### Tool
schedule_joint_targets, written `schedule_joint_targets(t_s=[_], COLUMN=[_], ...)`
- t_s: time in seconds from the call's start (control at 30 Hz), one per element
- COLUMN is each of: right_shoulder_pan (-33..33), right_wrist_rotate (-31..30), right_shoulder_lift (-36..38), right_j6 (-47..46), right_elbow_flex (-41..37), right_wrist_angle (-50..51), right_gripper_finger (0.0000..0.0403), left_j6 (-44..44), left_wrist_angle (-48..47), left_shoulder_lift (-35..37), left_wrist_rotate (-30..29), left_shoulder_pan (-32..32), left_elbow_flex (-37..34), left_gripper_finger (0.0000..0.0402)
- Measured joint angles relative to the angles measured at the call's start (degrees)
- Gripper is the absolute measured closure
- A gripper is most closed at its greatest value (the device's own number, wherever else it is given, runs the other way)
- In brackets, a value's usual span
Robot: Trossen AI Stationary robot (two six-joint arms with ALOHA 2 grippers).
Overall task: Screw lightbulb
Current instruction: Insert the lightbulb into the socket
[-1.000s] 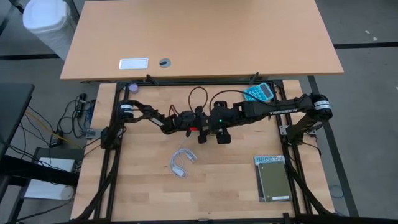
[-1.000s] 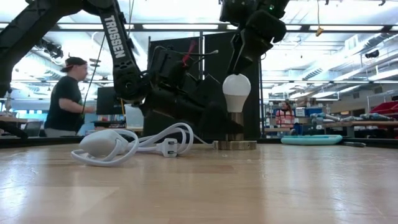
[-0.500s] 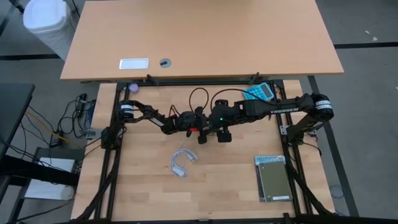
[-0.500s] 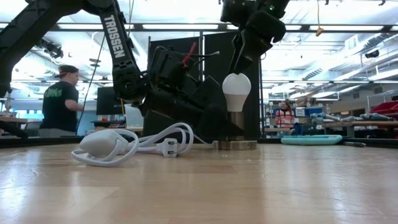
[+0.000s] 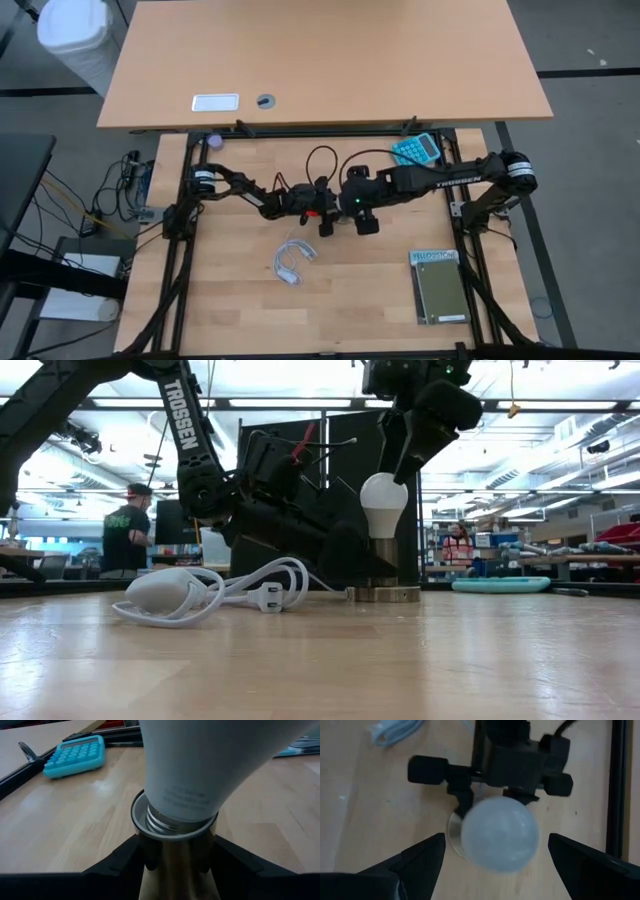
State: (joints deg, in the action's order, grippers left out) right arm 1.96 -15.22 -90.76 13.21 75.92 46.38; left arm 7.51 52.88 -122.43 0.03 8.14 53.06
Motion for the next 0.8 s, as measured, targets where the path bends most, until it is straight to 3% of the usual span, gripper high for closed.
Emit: schedule_joint_targets(t_s=[0.8], right_shoulder_pan=[-1.7], right_wrist_rotate=[-0.9], right_shoulder_lift=[-7.0], right_j6=[3.5], right_elbow_flex=[-0.1], right_wrist_angle=[-2.9], right_gripper_finger=[0.0052], left_j6=[-2.2], left_wrist_angle=[-0.8], left_shoulder_lift=[0.0], left_wrist_rotate=[-2.0], left_shoulder_pan=[-1.2], left_elbow_flex=[0.1], left_gripper_finger=[0.0206])
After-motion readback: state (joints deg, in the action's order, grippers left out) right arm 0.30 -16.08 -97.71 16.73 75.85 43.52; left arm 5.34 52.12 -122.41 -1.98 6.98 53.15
